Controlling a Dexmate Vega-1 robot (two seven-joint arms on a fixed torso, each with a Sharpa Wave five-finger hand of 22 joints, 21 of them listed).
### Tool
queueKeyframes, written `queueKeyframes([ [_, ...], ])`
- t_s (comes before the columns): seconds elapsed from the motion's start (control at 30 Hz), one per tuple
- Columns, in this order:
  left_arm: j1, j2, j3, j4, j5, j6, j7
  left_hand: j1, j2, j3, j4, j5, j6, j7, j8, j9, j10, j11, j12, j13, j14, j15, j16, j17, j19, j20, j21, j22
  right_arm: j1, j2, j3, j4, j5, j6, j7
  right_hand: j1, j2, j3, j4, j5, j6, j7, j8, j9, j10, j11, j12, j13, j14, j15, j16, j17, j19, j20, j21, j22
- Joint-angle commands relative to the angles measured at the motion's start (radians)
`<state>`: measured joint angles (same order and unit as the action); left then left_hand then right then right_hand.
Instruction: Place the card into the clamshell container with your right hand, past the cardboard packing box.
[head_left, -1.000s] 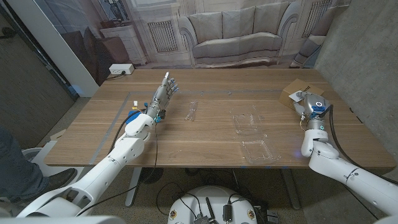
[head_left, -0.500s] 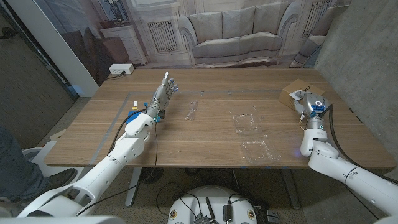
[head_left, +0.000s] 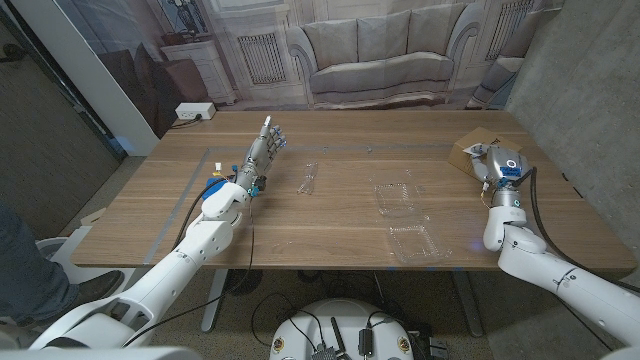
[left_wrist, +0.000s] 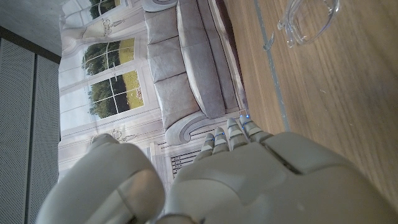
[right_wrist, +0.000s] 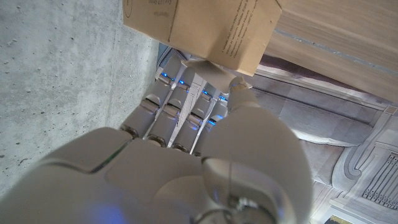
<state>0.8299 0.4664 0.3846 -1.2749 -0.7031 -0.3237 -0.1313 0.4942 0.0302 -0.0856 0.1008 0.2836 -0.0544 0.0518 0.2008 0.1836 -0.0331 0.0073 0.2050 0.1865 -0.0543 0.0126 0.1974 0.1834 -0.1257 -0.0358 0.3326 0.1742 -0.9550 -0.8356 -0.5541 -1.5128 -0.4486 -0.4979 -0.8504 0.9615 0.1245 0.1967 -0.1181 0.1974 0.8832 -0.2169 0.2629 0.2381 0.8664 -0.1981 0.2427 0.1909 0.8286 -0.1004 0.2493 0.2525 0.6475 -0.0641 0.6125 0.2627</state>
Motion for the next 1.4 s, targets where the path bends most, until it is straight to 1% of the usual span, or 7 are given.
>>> queueKeyframes([
  [0.03,0.006,0.000,-0.002,-0.003,-0.003,-0.002,0.001,0.002,0.007,-0.008,0.003,-0.006,0.005,0.002,-0.003,0.004,0.000,-0.003,-0.001,0.003,-0.004,0.000,-0.004,0.003,0.004,-0.019,-0.002,0.004,0.003,-0.001,0.006,0.006,-0.008,0.033,-0.014,0.018,0.008,-0.015,0.002,-0.001,0.026,0.003,-0.008,0.009,0.026,0.002,-0.011,0.005,0.022,-0.128,-0.006,0.010,-0.004,-0.149,0.047,0.005],
  [0.1,0.006,0.000,-0.003,-0.003,-0.003,-0.002,0.001,0.002,0.007,-0.008,0.003,-0.006,0.004,0.002,-0.003,0.004,0.000,-0.003,-0.001,0.003,-0.004,0.000,-0.004,0.003,0.004,-0.019,-0.002,0.004,0.003,-0.002,0.008,0.005,-0.007,0.038,-0.014,0.030,0.011,-0.025,0.003,-0.004,0.039,0.002,-0.015,0.015,0.037,0.002,-0.021,0.006,0.038,-0.129,-0.010,0.015,-0.015,-0.149,0.094,0.004],
  [0.43,0.006,0.004,-0.002,-0.011,0.000,0.001,0.003,0.002,0.007,-0.010,0.003,-0.006,0.005,0.002,-0.003,0.004,0.001,-0.004,-0.001,0.003,-0.003,0.000,-0.003,0.003,0.006,-0.019,-0.005,0.004,-0.004,-0.007,0.021,-0.001,-0.004,0.050,-0.020,0.053,0.020,-0.028,0.003,-0.006,0.081,0.003,-0.016,0.013,0.078,0.004,-0.019,0.006,0.085,-0.132,0.003,0.031,-0.023,-0.148,0.176,-0.001],
  [0.6,0.005,0.005,-0.002,-0.016,0.001,0.002,0.006,0.002,0.008,-0.010,0.003,-0.006,0.005,0.002,-0.004,0.004,0.001,-0.003,-0.001,0.003,-0.003,-0.001,-0.004,0.002,0.007,-0.018,-0.007,0.004,-0.007,-0.009,0.026,-0.004,-0.005,0.056,-0.025,0.084,0.026,-0.027,0.006,-0.008,0.110,0.004,-0.020,0.023,0.105,0.005,-0.023,0.008,0.118,-0.132,0.002,0.050,-0.066,-0.149,0.317,-0.023],
  [0.63,0.005,0.005,-0.001,-0.016,0.002,0.002,0.005,0.002,0.008,-0.011,0.003,-0.006,0.004,0.002,-0.004,0.004,0.001,-0.005,-0.001,0.003,-0.003,-0.001,-0.004,0.003,0.007,-0.018,-0.007,0.004,-0.008,-0.010,0.027,-0.005,-0.005,0.059,-0.025,0.109,0.028,-0.013,0.003,-0.013,0.119,0.004,-0.025,0.026,0.113,0.005,-0.024,0.009,0.135,-0.132,0.005,0.059,-0.088,-0.149,0.376,-0.027],
  [0.73,0.003,0.005,-0.001,-0.017,0.002,0.004,0.006,0.002,0.008,-0.011,0.003,-0.006,0.005,0.002,-0.004,0.004,0.000,-0.003,-0.002,0.003,-0.003,-0.001,-0.004,0.002,0.007,-0.018,-0.008,0.004,-0.008,-0.009,0.029,-0.007,-0.008,0.063,-0.031,0.118,0.025,-0.006,0.006,-0.012,0.132,0.006,-0.028,0.033,0.125,0.006,-0.023,0.010,0.156,-0.132,0.007,0.072,-0.118,-0.149,0.459,-0.045],
  [1.4,0.001,0.005,-0.008,-0.012,0.000,-0.007,0.005,0.003,0.010,-0.015,0.002,-0.006,0.005,0.002,-0.004,0.004,0.000,-0.004,-0.002,0.003,-0.004,0.000,-0.004,0.002,0.010,-0.017,-0.015,0.004,0.009,0.009,0.033,-0.012,-0.023,0.073,-0.046,0.150,0.033,0.007,-0.001,-0.003,0.146,0.011,-0.026,0.046,0.151,0.008,-0.016,0.010,0.192,-0.134,0.021,0.088,-0.131,-0.150,0.501,-0.053],
])
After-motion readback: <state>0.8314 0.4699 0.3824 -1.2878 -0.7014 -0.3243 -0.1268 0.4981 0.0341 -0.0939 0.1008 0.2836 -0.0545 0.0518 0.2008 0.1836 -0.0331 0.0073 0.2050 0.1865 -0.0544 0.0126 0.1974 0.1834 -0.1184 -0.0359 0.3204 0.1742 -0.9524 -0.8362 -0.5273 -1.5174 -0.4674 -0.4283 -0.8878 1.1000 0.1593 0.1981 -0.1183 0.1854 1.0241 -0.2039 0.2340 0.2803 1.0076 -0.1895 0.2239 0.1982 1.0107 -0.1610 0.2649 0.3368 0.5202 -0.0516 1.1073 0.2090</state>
